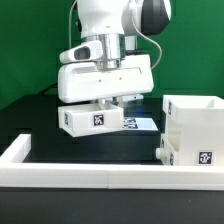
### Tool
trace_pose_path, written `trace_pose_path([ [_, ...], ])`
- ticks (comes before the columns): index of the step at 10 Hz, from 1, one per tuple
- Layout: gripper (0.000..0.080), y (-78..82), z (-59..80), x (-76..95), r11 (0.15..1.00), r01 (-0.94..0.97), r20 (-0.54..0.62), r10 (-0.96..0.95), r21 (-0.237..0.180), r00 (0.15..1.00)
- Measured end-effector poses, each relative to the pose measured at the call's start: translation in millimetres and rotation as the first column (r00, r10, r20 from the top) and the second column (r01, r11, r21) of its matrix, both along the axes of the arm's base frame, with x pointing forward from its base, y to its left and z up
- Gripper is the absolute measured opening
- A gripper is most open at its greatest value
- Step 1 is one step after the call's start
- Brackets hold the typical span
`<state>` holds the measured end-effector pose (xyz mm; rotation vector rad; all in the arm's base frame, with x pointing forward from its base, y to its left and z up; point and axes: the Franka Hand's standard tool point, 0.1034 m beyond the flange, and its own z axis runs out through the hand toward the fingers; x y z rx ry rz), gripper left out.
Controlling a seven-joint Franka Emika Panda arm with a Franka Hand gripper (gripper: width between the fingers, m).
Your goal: Assemble drawer
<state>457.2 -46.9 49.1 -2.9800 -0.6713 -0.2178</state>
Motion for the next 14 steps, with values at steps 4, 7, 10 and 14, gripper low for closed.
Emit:
trace_pose_path([
  [4,0.0042,-1.9,-6.7,4.4,0.93,-0.366,0.012,0.366,-0.041,0.93],
  [7,0.0042,-1.1,-5.9,12.0,0.768,-0.634,0.0,0.637,-0.089,0.771],
  [10,0.0042,-2.2,-7.2,11.2,0.64,-0.76,-0.003,0.764,-0.111,0.645],
  [14,0.0042,11.0,-4.1,41.1,0.568,-0.815,0.002,0.82,-0.116,0.572],
])
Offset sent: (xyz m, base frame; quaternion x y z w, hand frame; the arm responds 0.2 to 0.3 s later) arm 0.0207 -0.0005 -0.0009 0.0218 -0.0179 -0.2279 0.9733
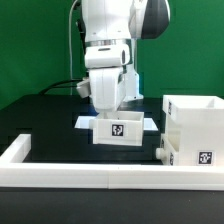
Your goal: Assemble drawer
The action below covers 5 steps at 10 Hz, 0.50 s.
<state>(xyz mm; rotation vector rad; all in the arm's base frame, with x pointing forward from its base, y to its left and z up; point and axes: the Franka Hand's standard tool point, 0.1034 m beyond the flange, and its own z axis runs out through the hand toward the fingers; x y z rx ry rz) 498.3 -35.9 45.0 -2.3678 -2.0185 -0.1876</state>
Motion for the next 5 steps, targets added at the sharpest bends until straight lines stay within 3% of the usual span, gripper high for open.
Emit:
trace_pose_path([
  [2,0.0042,6.1,5.2,15.0,1.0,-0.014,0.007,0.014,0.0,1.0],
  [5,0.0042,4.6,2.6,10.3,1.0,-0.013,-0.023,0.013,0.002,1.0],
])
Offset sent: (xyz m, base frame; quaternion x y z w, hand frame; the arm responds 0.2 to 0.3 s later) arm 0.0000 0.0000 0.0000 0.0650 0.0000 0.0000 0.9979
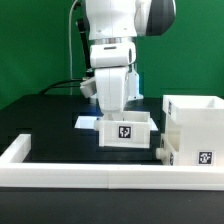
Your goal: Assemble drawer
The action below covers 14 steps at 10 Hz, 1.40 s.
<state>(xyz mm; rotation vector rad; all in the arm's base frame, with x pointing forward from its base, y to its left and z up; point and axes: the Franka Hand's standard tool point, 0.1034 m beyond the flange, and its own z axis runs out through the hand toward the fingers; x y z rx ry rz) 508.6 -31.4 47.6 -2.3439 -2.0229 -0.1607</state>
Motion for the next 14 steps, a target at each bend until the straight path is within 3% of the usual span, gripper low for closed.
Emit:
trace_pose_path([
  [2,0.0042,2.3,0.5,2.4,1.0,-0.002,-0.007,0.002,0.001,1.0],
  [5,0.0042,19.1,8.7,26.9,0.999,-0.032,0.005,0.032,0.004,0.999],
  [14,0.0042,27.7,6.4,26.2,0.997,-0.083,-0.016,0.083,-0.003,0.996],
])
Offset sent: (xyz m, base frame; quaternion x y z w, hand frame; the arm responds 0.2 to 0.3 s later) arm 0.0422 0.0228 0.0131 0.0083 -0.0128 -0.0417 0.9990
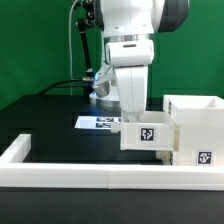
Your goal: Assemble drawer
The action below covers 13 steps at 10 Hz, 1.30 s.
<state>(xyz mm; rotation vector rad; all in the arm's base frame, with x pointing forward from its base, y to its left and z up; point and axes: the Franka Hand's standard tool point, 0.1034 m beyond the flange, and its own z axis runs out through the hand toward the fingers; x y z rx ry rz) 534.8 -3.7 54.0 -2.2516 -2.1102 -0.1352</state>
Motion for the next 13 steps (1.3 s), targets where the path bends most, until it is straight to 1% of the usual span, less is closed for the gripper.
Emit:
trace_pose_path([
  [1,0.0042,2.2,0.4,0.7,1.0,-0.017,0.003,0.017,-0.006,1.0],
  [7,0.0042,1.9,-0.1,0.6,1.0,-0.008,0.001,0.008,-0.006,1.0],
  [9,0.0042,6.5,-0.1,0.7,1.0,-0.013,0.004,0.013,-0.004,1.0],
  [13,0.0042,9.2,0.0,1.1,1.0,0.006,0.001,-0.006,-0.004,1.0],
])
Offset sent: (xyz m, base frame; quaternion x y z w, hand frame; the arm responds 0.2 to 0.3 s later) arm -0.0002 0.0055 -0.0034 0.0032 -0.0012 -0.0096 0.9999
